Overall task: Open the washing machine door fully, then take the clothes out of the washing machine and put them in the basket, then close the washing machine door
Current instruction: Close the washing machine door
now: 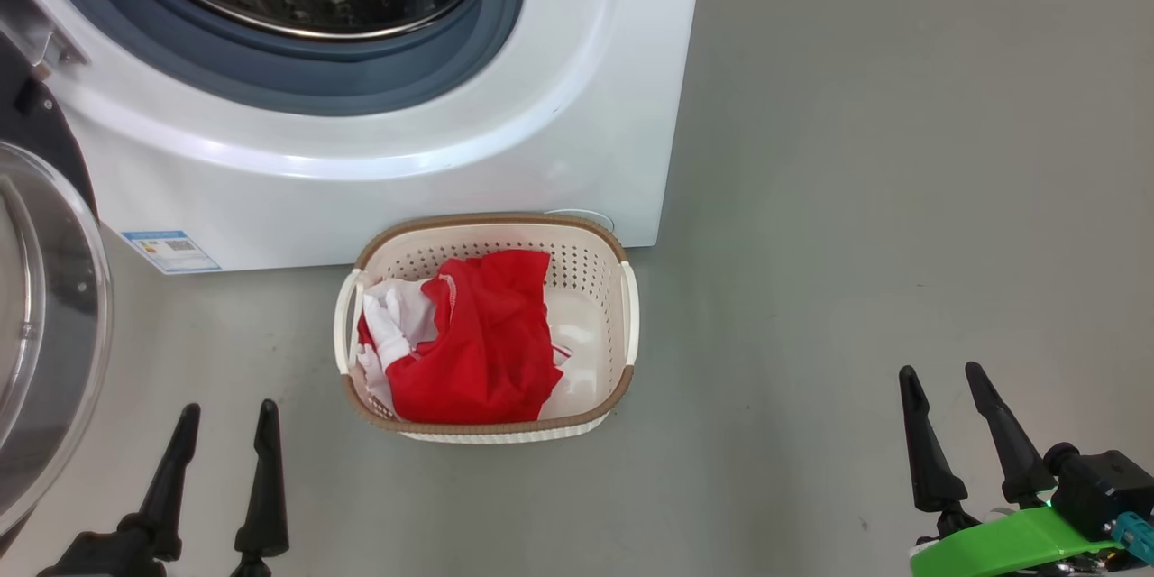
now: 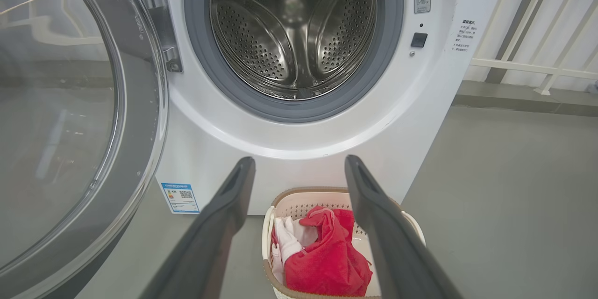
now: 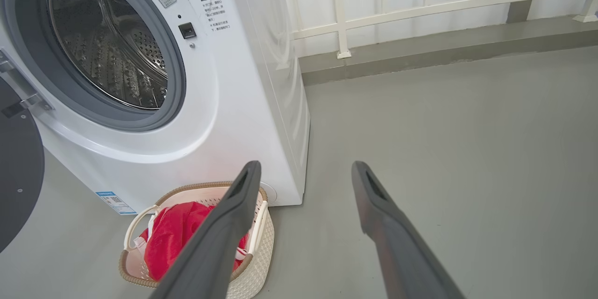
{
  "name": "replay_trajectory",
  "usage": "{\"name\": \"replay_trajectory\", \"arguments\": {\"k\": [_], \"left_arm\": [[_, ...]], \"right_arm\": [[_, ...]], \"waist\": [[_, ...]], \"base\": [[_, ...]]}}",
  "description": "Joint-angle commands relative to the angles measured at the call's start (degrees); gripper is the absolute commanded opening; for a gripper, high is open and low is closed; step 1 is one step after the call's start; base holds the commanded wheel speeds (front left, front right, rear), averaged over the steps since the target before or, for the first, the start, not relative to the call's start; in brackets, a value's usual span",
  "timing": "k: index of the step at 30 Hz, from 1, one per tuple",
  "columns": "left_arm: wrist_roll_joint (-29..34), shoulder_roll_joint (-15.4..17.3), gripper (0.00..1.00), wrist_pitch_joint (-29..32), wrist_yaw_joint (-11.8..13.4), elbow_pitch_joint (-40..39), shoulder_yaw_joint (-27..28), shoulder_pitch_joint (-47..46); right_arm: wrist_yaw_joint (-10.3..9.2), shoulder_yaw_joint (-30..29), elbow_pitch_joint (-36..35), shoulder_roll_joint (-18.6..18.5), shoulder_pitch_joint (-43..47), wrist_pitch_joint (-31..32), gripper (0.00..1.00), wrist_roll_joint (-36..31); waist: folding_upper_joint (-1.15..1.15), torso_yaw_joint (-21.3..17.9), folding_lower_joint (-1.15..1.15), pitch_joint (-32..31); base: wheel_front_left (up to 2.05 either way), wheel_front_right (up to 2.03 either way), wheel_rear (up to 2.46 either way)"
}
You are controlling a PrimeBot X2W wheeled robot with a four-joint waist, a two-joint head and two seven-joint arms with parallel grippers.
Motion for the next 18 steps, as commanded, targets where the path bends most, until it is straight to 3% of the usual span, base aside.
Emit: {"name": "replay_trajectory", "arguments": {"k": [1,10,18], "left_arm": [[-0.12,1.22,1.0,-0.13,-0.32,-1.55,1.62,-1.62],[-0.09,0.85,1.0,-0.13,-0.32,-0.84,2.1,-1.93],[-0.58,-0.04,1.0,-0.13,-0.32,0.27,1.87,-1.05]], "right_arm": [[0.42,1.1,-1.25,-0.65,-1.06,-0.37,1.0,-0.24],[0.42,1.05,-0.98,-0.65,-1.2,-0.37,1.0,-0.4],[0.42,2.43,-0.16,-0.65,-0.97,-0.37,1.0,-1.53]], "waist": [[0.0,-0.01,0.0,-0.01],[0.0,0.58,0.0,-0.41],[0.0,4.46,0.0,-2.06]], "base": [[0.0,0.0,0.0],[0.0,0.0,0.0],[0.0,0.0,0.0]]}}
